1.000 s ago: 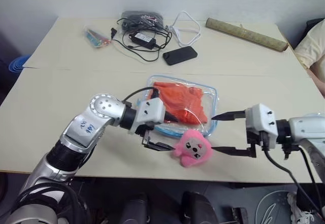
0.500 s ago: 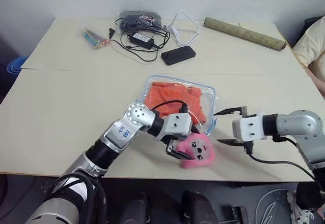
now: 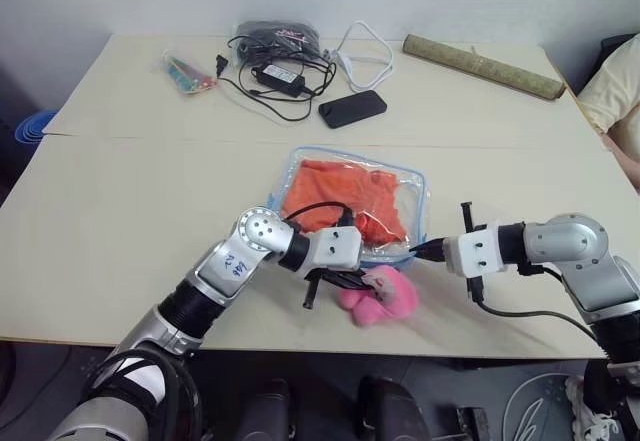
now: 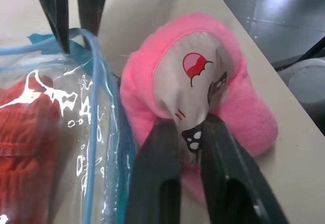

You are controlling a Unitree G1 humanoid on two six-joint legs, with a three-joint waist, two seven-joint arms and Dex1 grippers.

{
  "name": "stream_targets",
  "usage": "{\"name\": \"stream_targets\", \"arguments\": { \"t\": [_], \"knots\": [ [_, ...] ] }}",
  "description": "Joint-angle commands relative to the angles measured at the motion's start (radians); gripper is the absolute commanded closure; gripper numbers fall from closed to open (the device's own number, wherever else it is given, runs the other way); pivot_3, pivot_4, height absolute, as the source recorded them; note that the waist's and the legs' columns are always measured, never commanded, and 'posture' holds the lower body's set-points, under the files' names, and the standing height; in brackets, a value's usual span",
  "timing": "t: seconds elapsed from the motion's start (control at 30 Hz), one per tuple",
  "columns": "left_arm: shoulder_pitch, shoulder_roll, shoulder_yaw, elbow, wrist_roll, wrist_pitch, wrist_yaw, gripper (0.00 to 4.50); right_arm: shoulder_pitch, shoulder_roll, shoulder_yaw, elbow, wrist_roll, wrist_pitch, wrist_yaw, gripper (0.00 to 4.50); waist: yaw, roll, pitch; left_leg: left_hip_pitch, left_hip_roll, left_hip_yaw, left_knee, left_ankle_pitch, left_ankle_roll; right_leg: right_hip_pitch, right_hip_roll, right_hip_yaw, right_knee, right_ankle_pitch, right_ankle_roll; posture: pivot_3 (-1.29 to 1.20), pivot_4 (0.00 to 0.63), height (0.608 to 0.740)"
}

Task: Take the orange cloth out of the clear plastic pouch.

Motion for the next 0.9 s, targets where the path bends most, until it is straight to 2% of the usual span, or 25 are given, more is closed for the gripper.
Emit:
{"name": "stream_targets", "arguments": {
  "t": [0.03,0.4,0.63,0.9],
  "knots": [
    [0.024,0.026,0.043,-0.062,0.006,0.022,0.026,4.49,-0.020,0.008,0.007,0.020,-0.020,-0.032,-0.013,4.50,0.000,0.000,0.000,0.000,0.000,0.000,0.000,0.000,0.000,0.000,0.000,0.000,0.000,0.000,0.000,0.00,0.150,0.740],
    [0.228,0.143,0.240,-0.275,-0.041,0.167,0.148,4.49,-0.051,-0.003,0.017,0.090,0.028,-0.073,0.041,4.50,-0.001,0.000,0.000,0.000,0.003,-0.001,0.000,0.000,0.000,0.000,0.000,0.001,0.000,0.000,0.000,0.00,0.150,0.740],
    [0.436,0.224,0.531,-0.445,-0.135,0.331,0.264,4.49,-0.069,-0.013,0.011,0.150,0.024,-0.151,0.054,4.50,-0.002,0.000,0.000,0.000,0.004,-0.009,0.000,0.000,0.000,0.000,-0.001,0.000,0.000,0.000,0.000,0.00,0.150,0.740],
    [0.609,0.314,0.856,-0.457,-0.243,0.435,0.298,4.49,-0.116,-0.031,0.015,0.274,0.018,-0.286,0.086,4.50,-0.005,0.000,0.000,0.001,0.004,-0.010,0.000,0.000,0.000,0.001,-0.001,0.000,0.000,0.000,0.000,0.00,0.150,0.740]
  ]
}}
